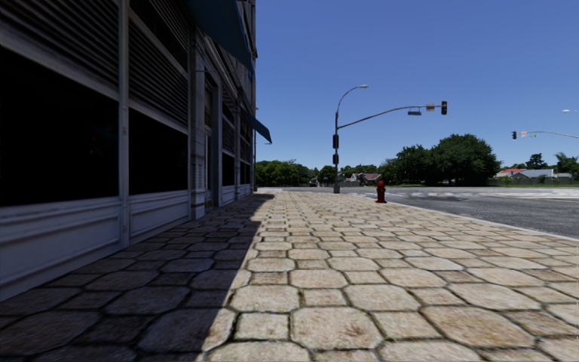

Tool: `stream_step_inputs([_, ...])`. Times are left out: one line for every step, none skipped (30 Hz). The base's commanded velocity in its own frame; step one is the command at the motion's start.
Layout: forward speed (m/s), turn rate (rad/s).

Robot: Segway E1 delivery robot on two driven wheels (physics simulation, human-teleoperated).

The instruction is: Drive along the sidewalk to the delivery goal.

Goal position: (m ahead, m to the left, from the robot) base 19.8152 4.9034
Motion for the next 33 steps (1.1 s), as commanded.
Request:
stream_step_inputs([2.0,0.0])
stream_step_inputs([2.0,0.0])
stream_step_inputs([2.0,0.0])
stream_step_inputs([2.0,0.0])
stream_step_inputs([2.0,0.0])
stream_step_inputs([2.0,0.0])
stream_step_inputs([2.0,0.0])
stream_step_inputs([2.0,0.0])
stream_step_inputs([2.0,0.0])
stream_step_inputs([2.0,0.0])
stream_step_inputs([2.0,0.0])
stream_step_inputs([2.0,0.0])
stream_step_inputs([2.0,0.0])
stream_step_inputs([2.0,0.0])
stream_step_inputs([2.0,0.0])
stream_step_inputs([2.0,0.0])
stream_step_inputs([2.0,0.0])
stream_step_inputs([2.0,0.0])
stream_step_inputs([2.0,0.0])
stream_step_inputs([2.0,0.0])
stream_step_inputs([2.0,0.0])
stream_step_inputs([2.0,0.0])
stream_step_inputs([2.0,0.0])
stream_step_inputs([2.0,0.0])
stream_step_inputs([2.0,0.0])
stream_step_inputs([2.0,0.0])
stream_step_inputs([2.0,0.0])
stream_step_inputs([2.0,0.0])
stream_step_inputs([2.0,0.0])
stream_step_inputs([2.0,0.0])
stream_step_inputs([2.0,0.0])
stream_step_inputs([2.0,0.0])
stream_step_inputs([2.0,0.0])
